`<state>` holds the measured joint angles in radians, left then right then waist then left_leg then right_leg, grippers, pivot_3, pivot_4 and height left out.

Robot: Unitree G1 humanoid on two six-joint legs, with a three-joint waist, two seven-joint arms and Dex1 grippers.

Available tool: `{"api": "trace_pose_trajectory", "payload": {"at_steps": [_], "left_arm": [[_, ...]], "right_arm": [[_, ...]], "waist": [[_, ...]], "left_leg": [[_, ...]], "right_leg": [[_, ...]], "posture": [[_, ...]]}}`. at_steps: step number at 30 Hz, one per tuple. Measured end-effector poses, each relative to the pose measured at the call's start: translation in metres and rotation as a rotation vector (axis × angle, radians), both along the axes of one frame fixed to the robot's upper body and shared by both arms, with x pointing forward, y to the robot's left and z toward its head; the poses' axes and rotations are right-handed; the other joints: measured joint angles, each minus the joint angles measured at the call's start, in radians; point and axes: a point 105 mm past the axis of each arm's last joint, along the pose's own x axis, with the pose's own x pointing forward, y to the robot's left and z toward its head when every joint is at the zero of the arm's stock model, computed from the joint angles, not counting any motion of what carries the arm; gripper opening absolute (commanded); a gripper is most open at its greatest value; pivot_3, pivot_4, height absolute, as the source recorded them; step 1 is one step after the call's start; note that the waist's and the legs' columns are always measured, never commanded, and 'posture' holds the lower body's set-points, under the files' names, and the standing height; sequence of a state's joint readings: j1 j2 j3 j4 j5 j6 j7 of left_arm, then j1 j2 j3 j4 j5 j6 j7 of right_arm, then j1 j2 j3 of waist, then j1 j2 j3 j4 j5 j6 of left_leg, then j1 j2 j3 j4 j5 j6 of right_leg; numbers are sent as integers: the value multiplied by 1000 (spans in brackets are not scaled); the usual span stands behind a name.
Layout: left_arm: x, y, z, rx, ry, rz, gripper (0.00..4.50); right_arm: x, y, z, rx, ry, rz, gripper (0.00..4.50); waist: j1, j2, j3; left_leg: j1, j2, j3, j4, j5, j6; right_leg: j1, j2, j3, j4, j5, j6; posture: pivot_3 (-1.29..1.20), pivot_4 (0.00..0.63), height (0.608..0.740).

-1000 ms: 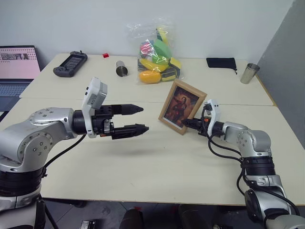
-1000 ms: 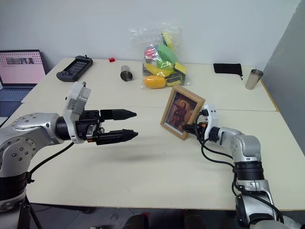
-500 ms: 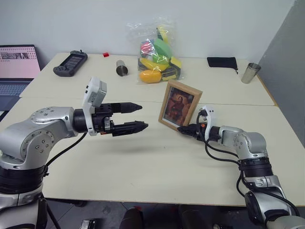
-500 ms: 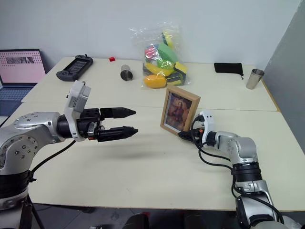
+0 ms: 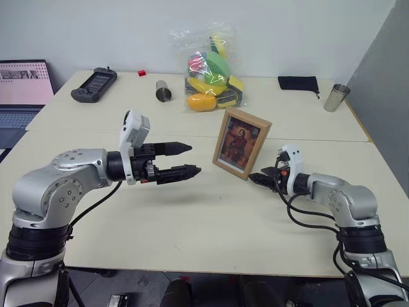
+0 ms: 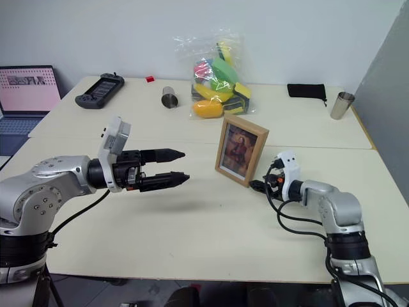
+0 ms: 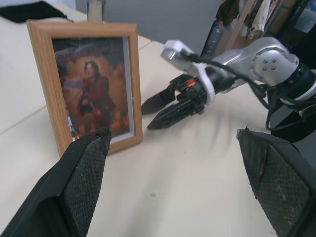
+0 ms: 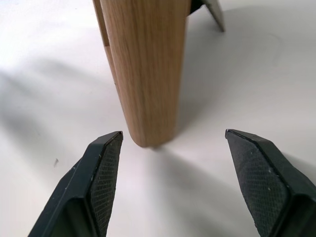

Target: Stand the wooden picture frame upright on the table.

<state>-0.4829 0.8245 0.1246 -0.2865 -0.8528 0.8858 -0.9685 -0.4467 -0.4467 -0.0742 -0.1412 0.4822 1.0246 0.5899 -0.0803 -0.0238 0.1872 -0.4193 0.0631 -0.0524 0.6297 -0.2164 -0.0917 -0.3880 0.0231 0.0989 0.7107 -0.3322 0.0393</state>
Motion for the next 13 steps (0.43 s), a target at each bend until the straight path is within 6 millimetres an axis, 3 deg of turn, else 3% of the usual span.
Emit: {"api": "trace_pose_trajectory", "payload": {"at_steps": [7,13], "left_arm": [[1,-1,9,-39,9,-2,4357],[1,-2,13,-49,18,-13,4357]], "right_arm": [[-6,-18,6,41,10,-88,3529],[-6,-18,5,78,36,-120,3529]], "waist": [[0,0,0],[0,0,0]], "left_leg": [[1,0,0,0,0,0],[0,0,0,0,0,0]], "right_leg": [[0,0,0,1,-2,3],[0,0,0,1,-1,2]], "posture": [[0,150,740],[0,150,740]]}}
